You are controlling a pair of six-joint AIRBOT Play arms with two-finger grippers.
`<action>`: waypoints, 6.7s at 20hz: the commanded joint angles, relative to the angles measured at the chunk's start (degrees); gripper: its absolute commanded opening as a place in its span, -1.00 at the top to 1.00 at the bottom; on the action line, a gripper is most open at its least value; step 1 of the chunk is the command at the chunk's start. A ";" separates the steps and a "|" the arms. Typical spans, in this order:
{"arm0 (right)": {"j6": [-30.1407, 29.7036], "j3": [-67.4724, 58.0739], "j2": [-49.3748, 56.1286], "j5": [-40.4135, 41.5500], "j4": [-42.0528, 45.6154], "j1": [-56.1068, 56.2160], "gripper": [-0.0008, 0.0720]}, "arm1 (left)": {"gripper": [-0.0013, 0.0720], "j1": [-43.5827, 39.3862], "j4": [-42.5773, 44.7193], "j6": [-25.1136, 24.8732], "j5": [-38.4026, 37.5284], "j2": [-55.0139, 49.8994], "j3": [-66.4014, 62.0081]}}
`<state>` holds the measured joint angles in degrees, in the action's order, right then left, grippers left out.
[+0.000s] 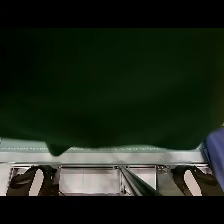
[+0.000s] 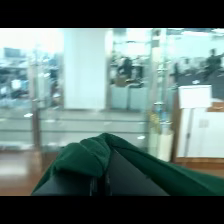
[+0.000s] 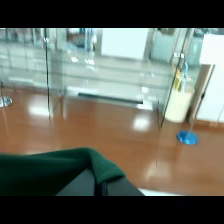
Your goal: Fold the shirts.
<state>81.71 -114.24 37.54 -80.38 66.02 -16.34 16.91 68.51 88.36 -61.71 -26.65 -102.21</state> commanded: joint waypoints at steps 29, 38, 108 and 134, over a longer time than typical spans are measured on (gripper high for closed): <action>-8.41 24.65 64.35 30.51 -16.83 6.32 0.91 | 0.91 -12.61 -12.46 0.37 29.07 -68.98 25.07; -9.66 23.71 64.48 19.26 -15.50 4.66 0.91 | 0.90 -9.64 -12.26 -7.50 9.14 -67.63 24.41; -1.92 82.51 35.17 10.01 -11.80 -9.33 -0.15 | 0.90 -4.68 -8.63 -2.75 -4.90 -32.46 81.66; -2.08 37.38 58.84 15.28 -19.39 0.46 0.91 | 0.90 -5.01 -17.40 -3.23 5.73 -59.78 36.06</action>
<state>79.00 -73.28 93.03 -65.98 47.68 -16.08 12.08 51.90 85.30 -56.10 -82.13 -60.73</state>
